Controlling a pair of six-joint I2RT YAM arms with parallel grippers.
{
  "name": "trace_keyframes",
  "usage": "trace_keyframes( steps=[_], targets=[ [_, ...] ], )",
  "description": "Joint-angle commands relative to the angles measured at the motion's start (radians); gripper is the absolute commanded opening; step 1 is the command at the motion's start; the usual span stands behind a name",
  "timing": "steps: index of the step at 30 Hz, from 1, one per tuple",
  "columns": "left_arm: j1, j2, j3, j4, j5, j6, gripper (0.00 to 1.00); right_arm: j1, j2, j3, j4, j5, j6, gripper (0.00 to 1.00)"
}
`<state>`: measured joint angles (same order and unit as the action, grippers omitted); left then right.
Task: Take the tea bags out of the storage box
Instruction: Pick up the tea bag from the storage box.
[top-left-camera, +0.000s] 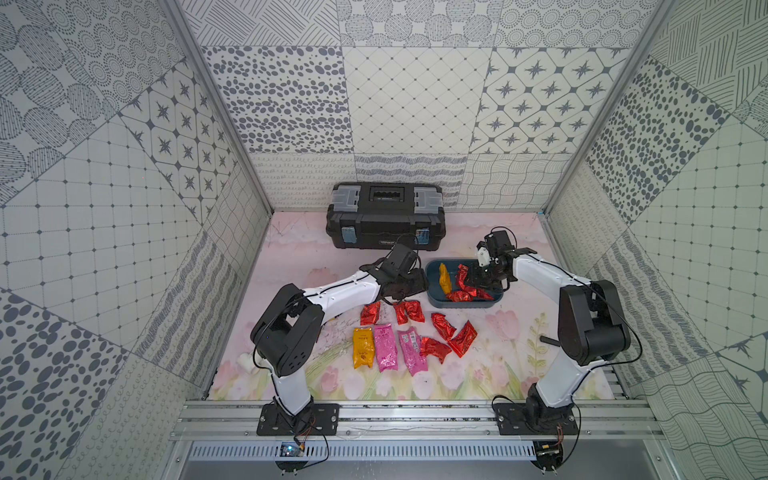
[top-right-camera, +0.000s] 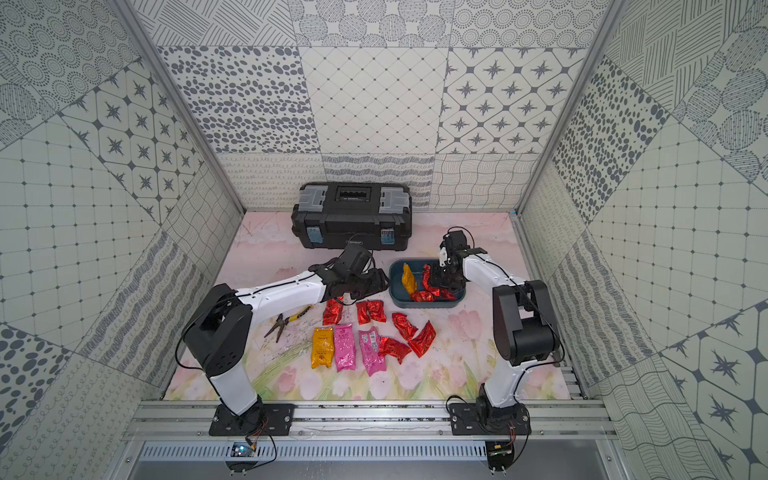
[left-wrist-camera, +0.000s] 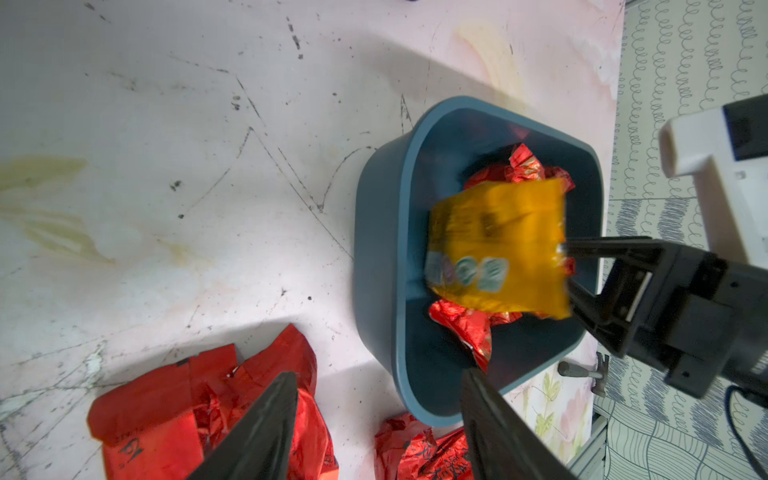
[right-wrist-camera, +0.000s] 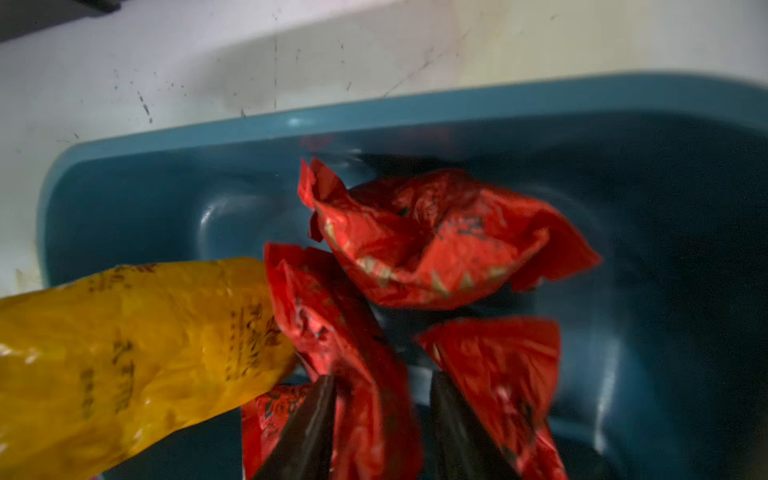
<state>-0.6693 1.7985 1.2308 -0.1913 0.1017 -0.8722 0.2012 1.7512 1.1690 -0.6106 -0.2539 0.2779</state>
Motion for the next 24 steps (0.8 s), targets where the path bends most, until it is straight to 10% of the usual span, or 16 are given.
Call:
trace_keyframes(
  steps=[1, 15, 24],
  targets=[
    [0.003, -0.003, 0.012, 0.019, 0.011, -0.008, 0.67, 0.0, -0.014, 0.025, 0.021, -0.037, -0.01, 0.28],
    [0.024, -0.077, -0.043, 0.087, 0.002, -0.049, 0.69, -0.005, -0.243, -0.043, 0.02, -0.037, 0.046, 0.03],
    [0.04, -0.185, -0.177, 0.407, 0.173, -0.103, 0.83, 0.003, -0.327, -0.057, 0.059, -0.3, 0.164, 0.01]
  ],
)
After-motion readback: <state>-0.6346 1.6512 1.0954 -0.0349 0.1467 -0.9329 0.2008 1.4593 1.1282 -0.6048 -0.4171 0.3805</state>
